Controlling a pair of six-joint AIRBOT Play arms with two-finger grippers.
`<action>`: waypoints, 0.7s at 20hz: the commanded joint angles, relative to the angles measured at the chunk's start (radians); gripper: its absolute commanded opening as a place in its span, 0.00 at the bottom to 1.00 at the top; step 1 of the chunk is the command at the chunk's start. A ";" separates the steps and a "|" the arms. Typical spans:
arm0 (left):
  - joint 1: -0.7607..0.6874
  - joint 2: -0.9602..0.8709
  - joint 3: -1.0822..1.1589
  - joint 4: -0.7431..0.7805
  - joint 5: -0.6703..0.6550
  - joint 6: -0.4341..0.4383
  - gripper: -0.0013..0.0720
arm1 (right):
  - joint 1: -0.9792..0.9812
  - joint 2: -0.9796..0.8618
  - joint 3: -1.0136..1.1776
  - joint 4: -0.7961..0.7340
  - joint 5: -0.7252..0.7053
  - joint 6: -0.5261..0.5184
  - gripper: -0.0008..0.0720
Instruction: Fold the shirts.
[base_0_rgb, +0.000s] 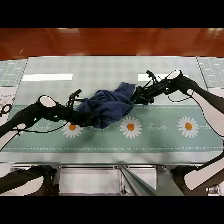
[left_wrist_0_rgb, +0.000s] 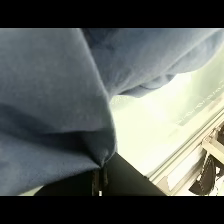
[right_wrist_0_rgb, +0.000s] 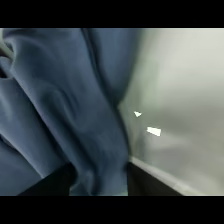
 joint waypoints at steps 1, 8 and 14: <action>0.001 -0.001 0.001 -0.004 -0.004 -0.001 0.04 | 0.025 -0.039 0.021 0.001 0.016 -0.006 0.55; 0.014 0.004 0.027 -0.003 -0.013 -0.001 0.04 | 0.024 -0.032 0.103 -0.048 0.097 -0.059 0.04; 0.191 0.172 0.309 -0.003 -0.109 -0.001 0.04 | -0.024 0.192 0.413 -0.215 0.101 0.019 0.04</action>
